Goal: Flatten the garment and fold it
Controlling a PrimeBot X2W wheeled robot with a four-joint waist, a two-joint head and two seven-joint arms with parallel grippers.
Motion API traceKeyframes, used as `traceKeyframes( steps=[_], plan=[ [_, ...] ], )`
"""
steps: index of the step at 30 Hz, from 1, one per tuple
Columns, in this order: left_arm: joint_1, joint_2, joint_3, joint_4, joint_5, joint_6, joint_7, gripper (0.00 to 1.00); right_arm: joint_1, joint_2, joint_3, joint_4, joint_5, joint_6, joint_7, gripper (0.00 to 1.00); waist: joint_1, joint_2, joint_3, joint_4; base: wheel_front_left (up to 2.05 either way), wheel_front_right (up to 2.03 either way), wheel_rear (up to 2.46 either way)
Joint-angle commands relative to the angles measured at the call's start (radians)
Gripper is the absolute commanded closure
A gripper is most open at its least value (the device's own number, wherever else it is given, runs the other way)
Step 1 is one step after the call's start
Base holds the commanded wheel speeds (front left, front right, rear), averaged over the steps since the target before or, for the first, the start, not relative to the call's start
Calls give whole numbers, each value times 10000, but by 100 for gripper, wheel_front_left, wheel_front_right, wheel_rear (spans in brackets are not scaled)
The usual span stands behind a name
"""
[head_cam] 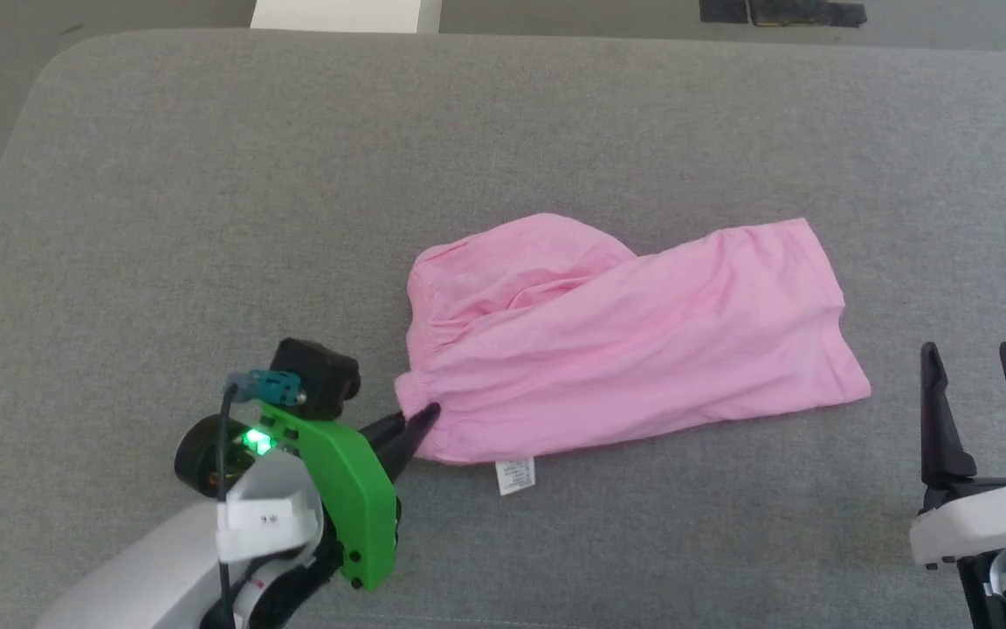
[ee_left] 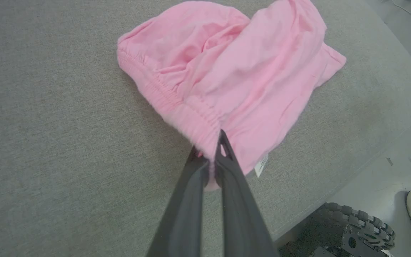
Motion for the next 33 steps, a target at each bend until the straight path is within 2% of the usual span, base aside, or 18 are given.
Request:
traceKeyframes(
  steps=[1,10,19,20,21,22,28,33],
  plan=[
    [-142,12,98,66,6,58,74,100,59,-4,47,-47,-56,-13,25,0,0,0,182,-72,0,0,0],
    [-1349,-167,-78,1768,285,-733,501,100,-222,128,125,-32,-130,-13,-79,0,0,0,1066,-645,0,0,0],
    [-1846,-450,-511,3382,531,-1359,723,100,-398,280,203,124,-251,-13,-199,0,0,0,1373,-743,0,0,0],
    [-1822,-494,-542,3526,525,-1380,702,79,-417,292,205,130,-256,-13,-180,0,0,0,1341,-706,0,0,0],
    [-1811,-526,-569,3634,556,-1388,659,27,-427,300,210,140,-258,-13,-167,0,0,0,1298,-669,0,0,0],
    [-1799,-577,-577,3759,591,-1359,582,0,-434,306,220,148,-258,-13,-144,0,0,0,1244,-621,0,0,0],
    [-1748,-927,-415,4167,674,-1125,-82,0,-388,171,360,178,-155,-13,24,0,0,0,714,-264,0,0,0],
    [-1553,-1064,-43,4116,633,-624,-739,0,-307,-115,423,131,20,-13,211,0,0,0,101,27,0,0,0]
  ],
)
